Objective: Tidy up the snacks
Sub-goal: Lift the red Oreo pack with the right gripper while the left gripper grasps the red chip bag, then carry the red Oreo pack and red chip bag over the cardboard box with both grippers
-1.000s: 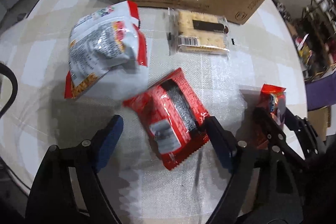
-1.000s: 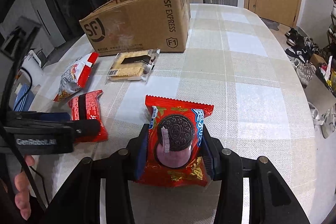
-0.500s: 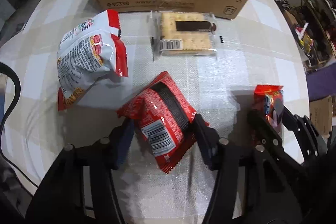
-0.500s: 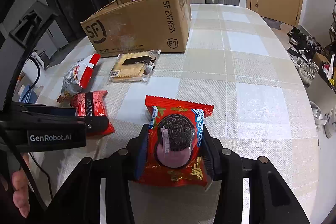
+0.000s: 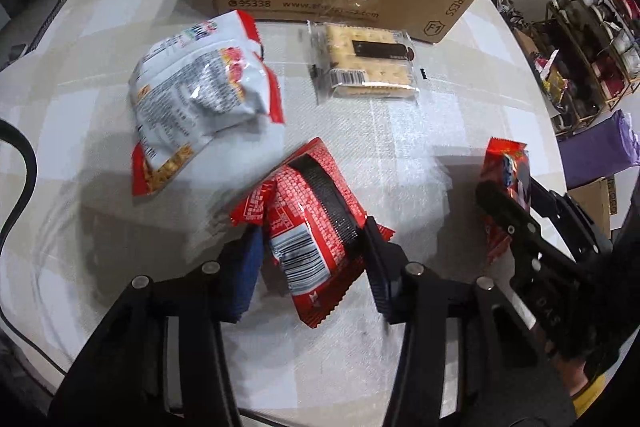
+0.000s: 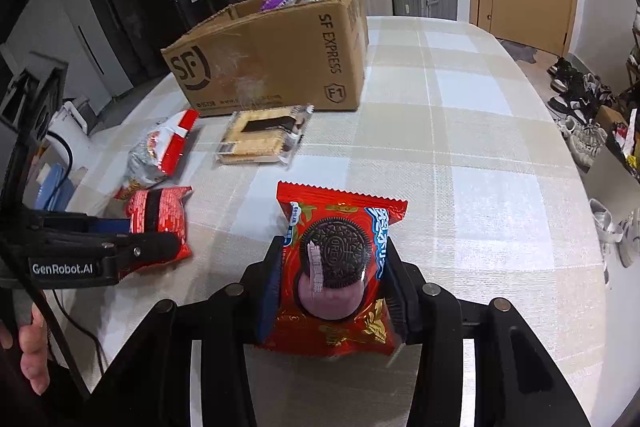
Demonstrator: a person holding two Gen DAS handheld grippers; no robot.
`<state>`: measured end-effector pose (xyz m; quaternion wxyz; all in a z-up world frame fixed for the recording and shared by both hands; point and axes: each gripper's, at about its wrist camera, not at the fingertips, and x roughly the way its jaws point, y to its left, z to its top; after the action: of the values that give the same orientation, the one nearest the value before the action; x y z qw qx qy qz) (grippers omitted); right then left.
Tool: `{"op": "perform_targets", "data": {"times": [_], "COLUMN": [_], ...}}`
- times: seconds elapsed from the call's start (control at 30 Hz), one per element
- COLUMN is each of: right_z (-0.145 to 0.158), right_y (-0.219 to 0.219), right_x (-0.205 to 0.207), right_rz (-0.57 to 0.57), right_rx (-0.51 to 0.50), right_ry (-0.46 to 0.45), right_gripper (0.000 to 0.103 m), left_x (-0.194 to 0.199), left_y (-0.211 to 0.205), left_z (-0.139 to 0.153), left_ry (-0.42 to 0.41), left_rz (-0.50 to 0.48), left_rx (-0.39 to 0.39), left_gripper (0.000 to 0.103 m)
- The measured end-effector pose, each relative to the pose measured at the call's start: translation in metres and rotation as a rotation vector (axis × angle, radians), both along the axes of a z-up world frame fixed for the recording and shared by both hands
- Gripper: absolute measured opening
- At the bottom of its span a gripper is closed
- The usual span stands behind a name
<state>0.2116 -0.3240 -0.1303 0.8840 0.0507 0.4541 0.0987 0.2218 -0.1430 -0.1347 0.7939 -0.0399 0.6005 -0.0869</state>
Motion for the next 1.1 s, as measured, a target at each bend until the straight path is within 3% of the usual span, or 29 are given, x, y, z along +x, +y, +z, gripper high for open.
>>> {"op": "perform_targets", "data": {"times": [0.1,0.57,1.1], "right_z": [-0.001,0.008,0.065], "right_y": [0.003,0.051,0.107], "right_x": [-0.001,-0.029,-0.094], "right_rz": [0.006,0.136,0.212], "right_rx": [0.015,0.098,0.08], "right_ry": [0.008,0.002,-0.207], "right_gripper": [0.045,0.045,0.045], "left_x": [-0.017,-0.076,-0.129], "left_y": [0.011,0.053,0.105], "left_z": [-0.001,0.016,0.078], "left_ry": [-0.032,-0.167,-0.311], "left_rz": [-0.022,-0.024,0.018], "left_rx": [0.023,-0.036,-0.139], "left_gripper": [0.044,0.044,0.044]}}
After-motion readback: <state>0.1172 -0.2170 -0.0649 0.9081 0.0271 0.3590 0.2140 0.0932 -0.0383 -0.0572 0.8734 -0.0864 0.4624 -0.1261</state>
